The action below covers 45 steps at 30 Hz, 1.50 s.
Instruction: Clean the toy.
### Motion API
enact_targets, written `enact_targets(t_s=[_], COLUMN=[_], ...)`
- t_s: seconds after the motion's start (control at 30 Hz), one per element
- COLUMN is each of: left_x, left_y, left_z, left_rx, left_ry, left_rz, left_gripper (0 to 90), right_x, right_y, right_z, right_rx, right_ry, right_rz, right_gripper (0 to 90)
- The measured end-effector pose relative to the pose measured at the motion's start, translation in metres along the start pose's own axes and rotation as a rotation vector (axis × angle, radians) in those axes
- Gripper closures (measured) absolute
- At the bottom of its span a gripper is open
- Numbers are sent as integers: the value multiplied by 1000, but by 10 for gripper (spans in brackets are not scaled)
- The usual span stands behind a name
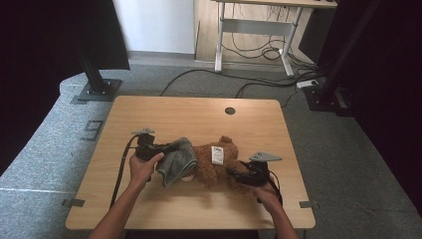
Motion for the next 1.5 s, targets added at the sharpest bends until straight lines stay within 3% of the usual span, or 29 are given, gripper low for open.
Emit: enact_targets(t_s=[0.2,0.33,0.6,0.77,0.97,1.13,1.27,1.5], left_x=[4,12,15,5,-15,-35,-52,-75], left_y=[3,14,55,86,113,114,112,112], left_z=[4,14,35,39,39,33,24,11], left_rx=[2,-1,-65,-104,-136,-107,-89,-121], left_ry=[15,50,72,58,25,-20,-68,-153], left_rz=[-14,-59,-142,-211,-253,-275,-270,-226], left_gripper=[784,784,784,786,786,787,788,788], right_x=[-1,-1,-2,-2,-3,-3,-3,-4], right_y=[-3,-3,-3,-2,-2,-2,-2,-3], right_z=[2,3,5,5,5,5,5,5], right_rx=[25,30,10,2,2,3,6,31], right_ry=[-1,10,20,18,16,15,15,8], right_rz=[24,16,-1,-2,0,2,3,-3], right_gripper=[611,651,679,680,679,679,678,679])
Point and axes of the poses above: each handheld gripper's, and its own axes: x roughly backward along the jaws, z roughly out of its top, y roughly to its right, the point moved 6 cm from there along -x, roughly forward along the jaws, and after that the axes turned 4 degrees about y, right-handed, at the moved point
